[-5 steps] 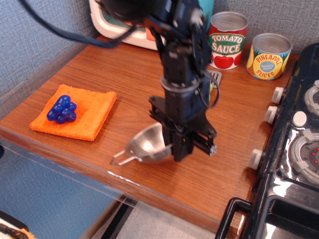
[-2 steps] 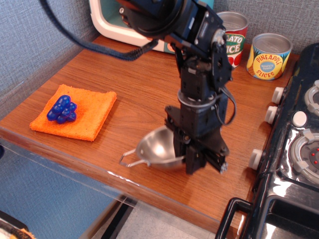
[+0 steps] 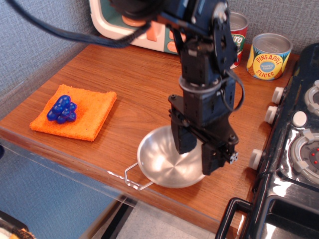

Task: Move the bowl to the bottom right of the table

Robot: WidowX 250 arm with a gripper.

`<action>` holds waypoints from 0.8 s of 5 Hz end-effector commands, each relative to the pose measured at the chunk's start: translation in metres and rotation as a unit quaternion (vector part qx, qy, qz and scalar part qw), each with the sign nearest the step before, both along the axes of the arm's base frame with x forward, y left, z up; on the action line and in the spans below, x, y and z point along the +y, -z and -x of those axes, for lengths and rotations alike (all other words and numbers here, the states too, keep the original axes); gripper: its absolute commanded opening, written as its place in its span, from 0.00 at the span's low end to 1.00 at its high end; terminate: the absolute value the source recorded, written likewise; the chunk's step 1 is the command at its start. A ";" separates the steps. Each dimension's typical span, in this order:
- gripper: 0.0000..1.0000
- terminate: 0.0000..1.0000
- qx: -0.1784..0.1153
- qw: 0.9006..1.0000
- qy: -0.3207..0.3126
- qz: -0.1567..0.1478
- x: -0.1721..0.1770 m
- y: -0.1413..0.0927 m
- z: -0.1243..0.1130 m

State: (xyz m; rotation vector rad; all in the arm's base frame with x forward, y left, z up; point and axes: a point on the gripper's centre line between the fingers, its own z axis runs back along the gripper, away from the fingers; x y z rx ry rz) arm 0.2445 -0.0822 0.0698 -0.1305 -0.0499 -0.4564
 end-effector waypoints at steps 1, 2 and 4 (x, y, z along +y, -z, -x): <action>1.00 0.00 -0.040 0.986 -0.161 -0.004 0.056 -0.062 0.005; 1.00 0.00 -0.047 0.978 -0.203 -0.019 0.095 -0.063 0.004; 1.00 0.00 -0.037 0.979 -0.196 -0.039 0.118 -0.058 0.003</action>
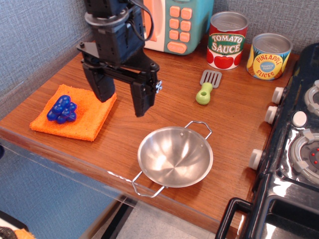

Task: Move the bowl to the bottom right of the table

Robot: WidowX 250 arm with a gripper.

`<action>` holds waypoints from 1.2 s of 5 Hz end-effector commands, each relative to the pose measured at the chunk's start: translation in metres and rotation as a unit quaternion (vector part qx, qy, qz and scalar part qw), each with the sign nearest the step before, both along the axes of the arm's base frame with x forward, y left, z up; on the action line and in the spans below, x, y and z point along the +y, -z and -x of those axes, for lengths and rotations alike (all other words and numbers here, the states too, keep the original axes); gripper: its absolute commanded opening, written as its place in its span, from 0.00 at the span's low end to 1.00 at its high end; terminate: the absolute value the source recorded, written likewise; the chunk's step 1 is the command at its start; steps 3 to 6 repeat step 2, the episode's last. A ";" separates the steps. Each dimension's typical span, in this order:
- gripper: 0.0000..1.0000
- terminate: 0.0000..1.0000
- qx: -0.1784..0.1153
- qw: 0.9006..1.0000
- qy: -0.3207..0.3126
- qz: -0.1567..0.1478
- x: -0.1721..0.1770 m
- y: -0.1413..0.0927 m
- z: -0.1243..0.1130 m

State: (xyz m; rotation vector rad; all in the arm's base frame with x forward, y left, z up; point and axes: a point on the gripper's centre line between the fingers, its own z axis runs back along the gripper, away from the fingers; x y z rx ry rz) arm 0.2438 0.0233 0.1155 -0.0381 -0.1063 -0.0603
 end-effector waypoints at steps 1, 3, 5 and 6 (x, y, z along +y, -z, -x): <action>1.00 0.00 0.030 0.998 0.049 -0.028 0.018 -0.010 -0.001; 1.00 1.00 0.030 0.998 0.049 -0.028 0.018 -0.010 -0.001; 1.00 1.00 0.030 0.998 0.049 -0.028 0.018 -0.010 -0.001; 1.00 1.00 0.030 0.998 0.049 -0.028 0.018 -0.010 -0.001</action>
